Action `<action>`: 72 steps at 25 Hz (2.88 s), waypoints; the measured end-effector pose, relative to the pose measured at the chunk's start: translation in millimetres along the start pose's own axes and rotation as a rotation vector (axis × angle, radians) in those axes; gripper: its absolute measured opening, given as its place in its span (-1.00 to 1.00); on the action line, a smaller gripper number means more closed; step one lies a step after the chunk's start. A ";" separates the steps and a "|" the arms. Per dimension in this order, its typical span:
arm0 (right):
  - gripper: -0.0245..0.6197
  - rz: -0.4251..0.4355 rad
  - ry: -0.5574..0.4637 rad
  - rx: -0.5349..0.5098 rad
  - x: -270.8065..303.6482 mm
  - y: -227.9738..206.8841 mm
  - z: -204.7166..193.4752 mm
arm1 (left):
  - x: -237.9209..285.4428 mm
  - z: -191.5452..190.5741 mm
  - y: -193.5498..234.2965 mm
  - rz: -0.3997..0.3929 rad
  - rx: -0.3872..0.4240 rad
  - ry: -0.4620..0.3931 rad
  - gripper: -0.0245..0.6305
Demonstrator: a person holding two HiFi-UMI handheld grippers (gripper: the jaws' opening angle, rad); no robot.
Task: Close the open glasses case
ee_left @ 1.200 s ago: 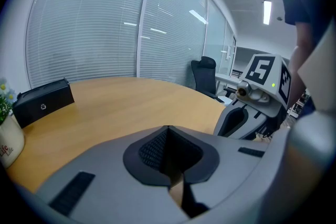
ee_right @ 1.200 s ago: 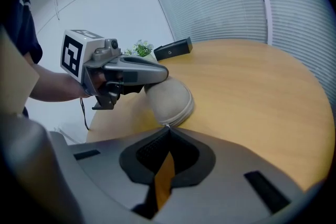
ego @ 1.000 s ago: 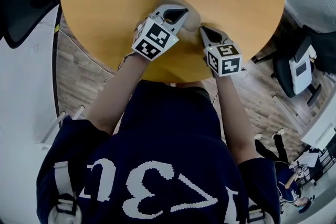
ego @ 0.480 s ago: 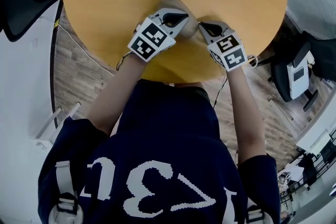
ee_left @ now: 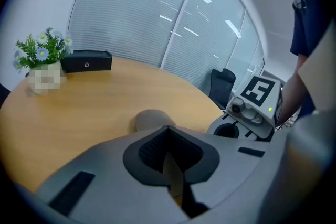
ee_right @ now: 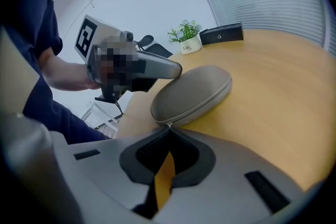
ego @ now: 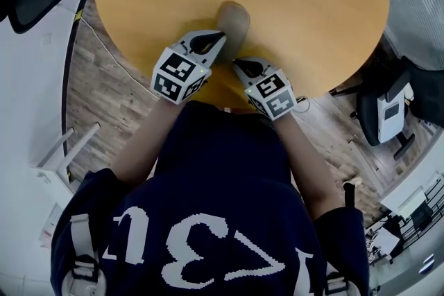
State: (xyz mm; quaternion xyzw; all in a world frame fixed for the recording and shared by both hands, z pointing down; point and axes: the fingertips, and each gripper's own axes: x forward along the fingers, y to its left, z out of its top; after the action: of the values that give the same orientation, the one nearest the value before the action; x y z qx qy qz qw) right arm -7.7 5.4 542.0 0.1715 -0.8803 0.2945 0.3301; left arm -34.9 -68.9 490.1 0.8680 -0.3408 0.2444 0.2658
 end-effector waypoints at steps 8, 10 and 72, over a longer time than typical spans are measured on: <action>-0.86 -0.063 -0.003 0.003 -7.1 -26.7 1.8 | 2.3 -6.0 0.5 0.034 -0.004 -0.011 -0.89; -0.86 -0.101 -0.025 0.001 -10.9 -49.7 10.6 | 2.9 -6.0 -0.5 0.032 -0.008 -0.014 -0.89; -0.86 -0.065 0.142 -0.323 -39.6 -108.6 -9.8 | 7.4 -9.6 -19.5 -0.007 -0.025 -0.102 -0.89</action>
State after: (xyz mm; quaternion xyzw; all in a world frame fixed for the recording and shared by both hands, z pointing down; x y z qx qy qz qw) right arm 79.6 -67.5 565.0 0.1232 -0.8848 0.1496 0.4238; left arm -18.3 -54.0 496.0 0.8773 -0.3536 0.1947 0.2596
